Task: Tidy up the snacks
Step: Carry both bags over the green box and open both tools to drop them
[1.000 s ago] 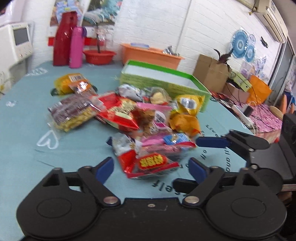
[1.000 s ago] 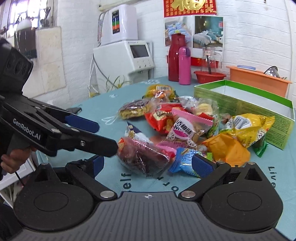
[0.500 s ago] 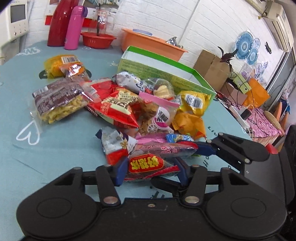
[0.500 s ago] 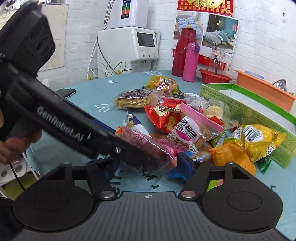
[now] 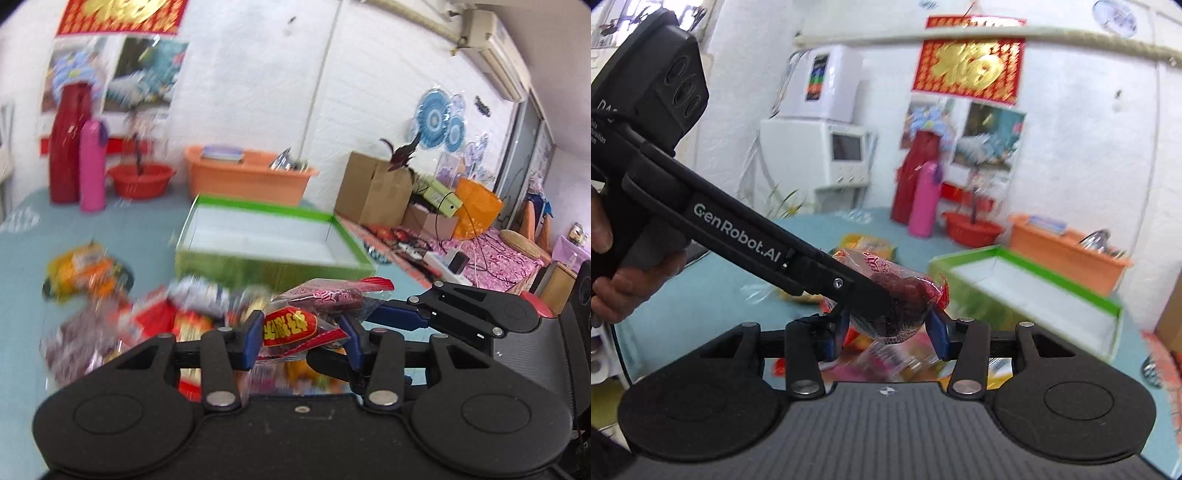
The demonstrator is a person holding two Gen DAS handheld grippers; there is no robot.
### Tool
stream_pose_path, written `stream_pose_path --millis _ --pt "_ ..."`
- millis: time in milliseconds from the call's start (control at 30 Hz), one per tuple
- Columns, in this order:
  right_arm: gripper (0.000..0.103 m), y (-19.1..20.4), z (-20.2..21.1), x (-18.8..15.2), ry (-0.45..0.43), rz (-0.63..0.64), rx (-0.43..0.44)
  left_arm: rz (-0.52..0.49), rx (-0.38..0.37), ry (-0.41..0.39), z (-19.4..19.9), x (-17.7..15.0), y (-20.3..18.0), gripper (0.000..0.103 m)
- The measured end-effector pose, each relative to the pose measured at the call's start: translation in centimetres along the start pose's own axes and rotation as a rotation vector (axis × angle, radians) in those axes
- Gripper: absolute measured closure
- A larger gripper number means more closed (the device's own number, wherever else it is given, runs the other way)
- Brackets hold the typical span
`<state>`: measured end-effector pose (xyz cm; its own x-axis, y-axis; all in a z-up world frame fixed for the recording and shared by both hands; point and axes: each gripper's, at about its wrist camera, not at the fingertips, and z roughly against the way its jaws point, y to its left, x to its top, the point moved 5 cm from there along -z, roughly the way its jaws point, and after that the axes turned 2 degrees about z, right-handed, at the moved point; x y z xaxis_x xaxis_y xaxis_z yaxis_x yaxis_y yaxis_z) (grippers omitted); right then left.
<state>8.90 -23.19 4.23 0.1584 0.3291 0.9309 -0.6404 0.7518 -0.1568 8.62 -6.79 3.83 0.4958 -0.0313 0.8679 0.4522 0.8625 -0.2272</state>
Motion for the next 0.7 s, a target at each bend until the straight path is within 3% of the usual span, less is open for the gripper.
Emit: stream_pose_path --millis 367,700 --pt "0.025 -9.6 -3.8 0.6 -0.028 -0.06 -0.209 -0.028 -0.111 0.023 -11.7 6.1 -0.2 0.044" --pt "0.025 -15.3 -7.8 -2.7 0.051 -0.172 -0.249 -0.018 -0.139 0.113 -19.6 6.7 1.0 0.043"
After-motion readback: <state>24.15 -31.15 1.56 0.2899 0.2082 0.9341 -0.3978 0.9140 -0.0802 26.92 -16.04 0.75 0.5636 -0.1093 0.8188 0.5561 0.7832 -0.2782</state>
